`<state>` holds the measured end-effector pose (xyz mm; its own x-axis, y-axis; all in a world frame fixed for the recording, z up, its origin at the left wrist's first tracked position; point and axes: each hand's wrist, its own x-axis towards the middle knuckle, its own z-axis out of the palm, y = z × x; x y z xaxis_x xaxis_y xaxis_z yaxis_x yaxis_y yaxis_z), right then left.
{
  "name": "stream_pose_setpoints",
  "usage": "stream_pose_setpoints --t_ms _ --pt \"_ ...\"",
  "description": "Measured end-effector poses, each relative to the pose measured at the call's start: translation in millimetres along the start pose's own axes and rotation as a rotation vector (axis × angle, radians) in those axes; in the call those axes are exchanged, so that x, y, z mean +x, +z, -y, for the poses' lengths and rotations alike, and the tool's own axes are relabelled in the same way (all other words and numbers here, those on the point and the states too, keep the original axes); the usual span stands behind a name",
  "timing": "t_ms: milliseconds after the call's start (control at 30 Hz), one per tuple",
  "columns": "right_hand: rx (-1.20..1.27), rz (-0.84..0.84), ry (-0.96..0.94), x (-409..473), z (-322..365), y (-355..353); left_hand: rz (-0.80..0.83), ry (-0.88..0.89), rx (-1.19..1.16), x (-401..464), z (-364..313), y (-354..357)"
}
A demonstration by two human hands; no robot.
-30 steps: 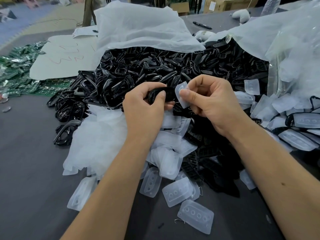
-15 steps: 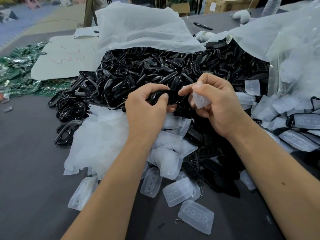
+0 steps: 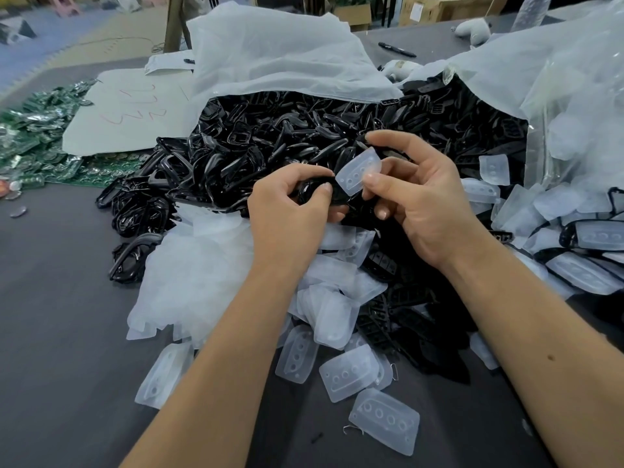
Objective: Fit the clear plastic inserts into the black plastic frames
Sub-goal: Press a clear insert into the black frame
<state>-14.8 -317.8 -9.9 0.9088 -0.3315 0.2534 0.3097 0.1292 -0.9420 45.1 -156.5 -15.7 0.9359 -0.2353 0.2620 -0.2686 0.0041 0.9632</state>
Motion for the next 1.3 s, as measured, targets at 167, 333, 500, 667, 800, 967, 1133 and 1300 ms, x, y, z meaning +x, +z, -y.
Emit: stream_pose_setpoints --t_ms 167,333,500,667,800,967,1133,1300 --pt "-0.043 -0.032 0.005 -0.4 -0.5 3.0 0.025 -0.006 -0.004 0.1 0.5 0.4" --pt "-0.055 -0.060 0.007 -0.9 -0.4 3.9 0.036 -0.015 0.002 0.6 2.5 0.8" --pt "-0.098 -0.074 -0.009 -1.2 -2.1 5.3 0.032 -0.003 0.000 1.3 5.1 0.7" --pt "-0.094 -0.104 -0.017 -1.1 -2.6 6.9 0.035 0.013 -0.001 3.6 8.5 1.0" --pt "-0.163 -0.159 -0.052 0.0 -4.9 6.0 0.053 0.003 -0.005 3.8 9.6 2.2" --pt "-0.208 -0.170 -0.045 -0.2 -6.7 6.5 0.091 0.003 -0.059 3.4 7.4 2.6" --pt "-0.260 -0.165 -0.052 -0.6 -7.7 6.5 0.093 -0.010 -0.081 3.3 6.7 3.7" --pt "-0.284 -0.144 -0.053 0.0 -8.6 7.1 0.106 -0.014 -0.067 1.7 5.0 2.6"
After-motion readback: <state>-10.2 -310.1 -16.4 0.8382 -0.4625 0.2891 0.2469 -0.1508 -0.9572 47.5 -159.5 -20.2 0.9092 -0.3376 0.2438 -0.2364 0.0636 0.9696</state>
